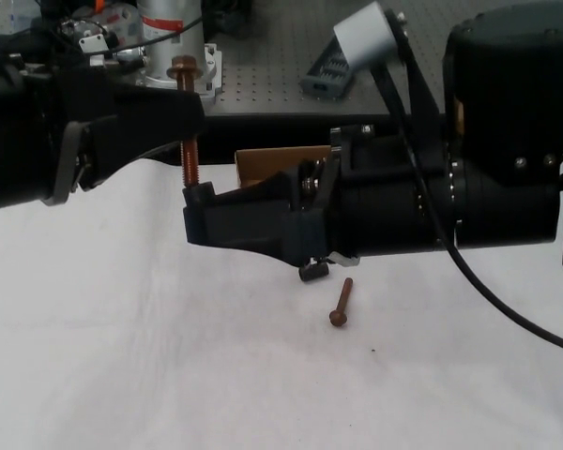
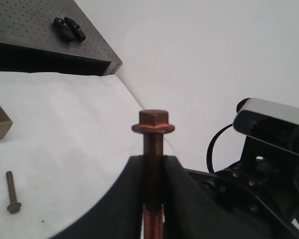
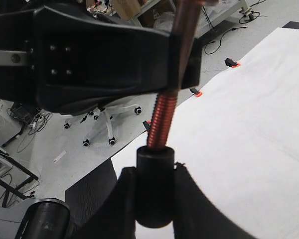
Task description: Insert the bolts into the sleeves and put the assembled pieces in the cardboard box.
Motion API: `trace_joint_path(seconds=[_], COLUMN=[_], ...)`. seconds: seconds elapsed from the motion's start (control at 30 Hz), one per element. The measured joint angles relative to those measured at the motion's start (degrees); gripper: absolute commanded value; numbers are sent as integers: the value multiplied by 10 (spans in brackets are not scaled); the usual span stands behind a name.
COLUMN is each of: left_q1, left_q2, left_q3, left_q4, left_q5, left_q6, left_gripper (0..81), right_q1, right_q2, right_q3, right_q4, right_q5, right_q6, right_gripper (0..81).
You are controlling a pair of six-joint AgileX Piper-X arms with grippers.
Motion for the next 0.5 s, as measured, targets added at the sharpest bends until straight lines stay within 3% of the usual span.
trace_joint_path(seconds=[0.5], left_q1=[0], left_q2=[0], left_q3=[0], left_q4=[-4], left_q5=[2], left_q6=[-10], left_gripper=[6], right_q1=[-4], right_q2=[3], right_q3=[0], right_q4=[-33], right_q5=[3], right_q6=[15], right_gripper=[28])
